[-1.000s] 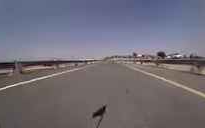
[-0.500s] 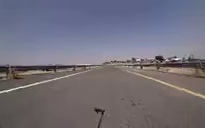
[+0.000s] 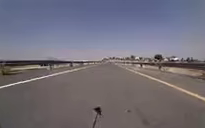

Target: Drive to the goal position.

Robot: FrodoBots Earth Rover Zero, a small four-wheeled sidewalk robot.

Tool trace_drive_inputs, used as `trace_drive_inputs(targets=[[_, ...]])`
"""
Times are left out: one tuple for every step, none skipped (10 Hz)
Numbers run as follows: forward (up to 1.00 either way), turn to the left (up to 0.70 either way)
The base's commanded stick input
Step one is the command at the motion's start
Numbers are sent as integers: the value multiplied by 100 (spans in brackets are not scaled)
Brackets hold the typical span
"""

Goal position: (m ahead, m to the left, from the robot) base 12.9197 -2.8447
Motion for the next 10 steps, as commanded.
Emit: trace_drive_inputs(targets=[[100, -1], [100, -1], [100, -1], [100, -1], [100, -1], [100, -1], [100, -1], [100, -1], [100, -1], [100, -1]])
